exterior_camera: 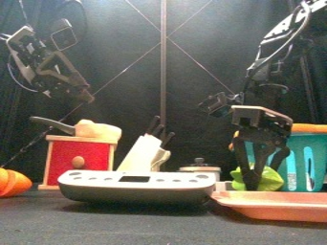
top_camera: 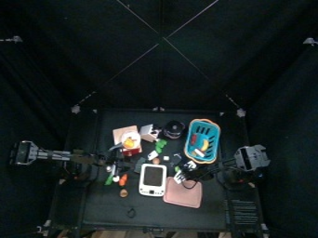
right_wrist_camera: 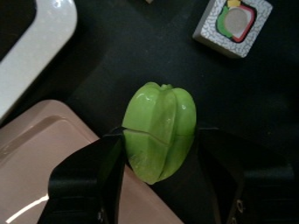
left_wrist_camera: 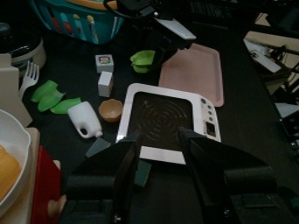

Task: Grab squash

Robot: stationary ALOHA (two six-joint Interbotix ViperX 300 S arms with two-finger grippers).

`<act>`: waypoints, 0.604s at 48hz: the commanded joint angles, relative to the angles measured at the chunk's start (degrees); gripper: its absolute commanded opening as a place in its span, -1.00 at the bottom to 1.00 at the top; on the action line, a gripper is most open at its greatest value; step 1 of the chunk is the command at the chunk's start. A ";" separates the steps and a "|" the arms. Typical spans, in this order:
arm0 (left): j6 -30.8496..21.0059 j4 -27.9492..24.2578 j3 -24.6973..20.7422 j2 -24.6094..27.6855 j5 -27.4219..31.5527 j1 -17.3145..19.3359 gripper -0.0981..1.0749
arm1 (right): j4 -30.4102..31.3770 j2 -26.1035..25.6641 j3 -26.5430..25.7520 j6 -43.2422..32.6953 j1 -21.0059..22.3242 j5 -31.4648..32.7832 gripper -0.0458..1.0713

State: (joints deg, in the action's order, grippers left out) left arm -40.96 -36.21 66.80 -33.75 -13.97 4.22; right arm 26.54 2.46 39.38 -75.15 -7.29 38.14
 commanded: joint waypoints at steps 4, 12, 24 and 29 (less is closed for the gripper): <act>-0.09 0.35 -0.62 0.09 -0.35 -0.09 0.50 | 0.18 -3.60 -2.72 0.00 -0.09 2.20 0.42; 0.00 0.44 -0.53 0.00 -0.35 -0.09 0.50 | -0.26 -3.78 -3.34 -0.09 -0.26 2.29 0.42; -0.09 0.44 -0.26 0.09 -0.35 0.00 0.50 | -1.05 -3.96 -3.60 -0.35 0.00 1.32 0.42; -0.09 0.53 -0.35 0.09 -0.35 0.00 0.50 | -1.05 -4.66 -4.22 -0.79 -0.18 0.62 0.42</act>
